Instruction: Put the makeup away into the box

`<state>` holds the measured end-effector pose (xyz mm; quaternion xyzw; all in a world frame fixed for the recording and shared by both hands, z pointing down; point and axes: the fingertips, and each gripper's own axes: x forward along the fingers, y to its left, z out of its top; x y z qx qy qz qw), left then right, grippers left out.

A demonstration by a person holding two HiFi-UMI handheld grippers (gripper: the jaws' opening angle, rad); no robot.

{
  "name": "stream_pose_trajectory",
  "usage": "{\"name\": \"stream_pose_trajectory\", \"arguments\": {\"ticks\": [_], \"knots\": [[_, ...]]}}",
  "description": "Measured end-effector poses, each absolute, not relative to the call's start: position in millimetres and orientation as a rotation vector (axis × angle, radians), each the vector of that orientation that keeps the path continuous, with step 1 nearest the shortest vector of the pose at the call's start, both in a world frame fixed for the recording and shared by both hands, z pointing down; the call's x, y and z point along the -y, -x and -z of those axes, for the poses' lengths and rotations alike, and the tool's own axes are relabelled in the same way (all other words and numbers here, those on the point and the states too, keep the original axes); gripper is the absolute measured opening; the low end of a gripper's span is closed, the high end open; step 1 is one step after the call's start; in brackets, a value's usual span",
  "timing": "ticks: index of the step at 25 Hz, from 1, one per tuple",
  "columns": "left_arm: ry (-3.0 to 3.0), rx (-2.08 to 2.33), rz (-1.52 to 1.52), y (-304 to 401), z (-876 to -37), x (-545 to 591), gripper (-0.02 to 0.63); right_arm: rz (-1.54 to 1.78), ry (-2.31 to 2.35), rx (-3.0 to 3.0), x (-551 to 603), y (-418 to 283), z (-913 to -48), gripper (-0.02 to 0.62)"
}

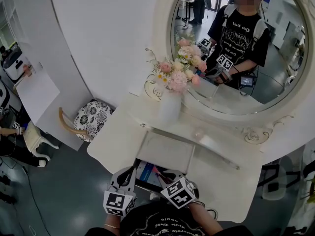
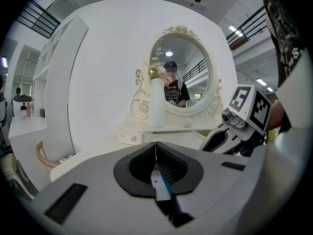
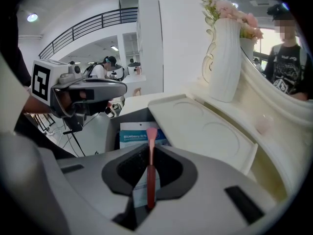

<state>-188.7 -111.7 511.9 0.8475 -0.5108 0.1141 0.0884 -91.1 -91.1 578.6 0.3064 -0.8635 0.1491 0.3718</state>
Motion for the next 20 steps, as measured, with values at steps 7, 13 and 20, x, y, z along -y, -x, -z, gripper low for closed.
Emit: {"name": "stream_pose_trajectory", "arguments": {"ticks": [7,13,20], "knots": [[-2.526,1.514,-0.346,186.8,-512.9,109.9,0.015,-0.364,-0.769,2.197,90.3,95.2,-585.2,0.051],[-2.528,1.513,-0.338,186.8,-512.0,111.6,0.016,-0.364,-0.769,2.183,96.5,99.0,-588.7,0.051],[-2.525,1.506,-0.339,186.8,-513.0,112.6,0.015,-0.365,-0.757,2.164,96.9,108.2,-597.6,0.052]]}}
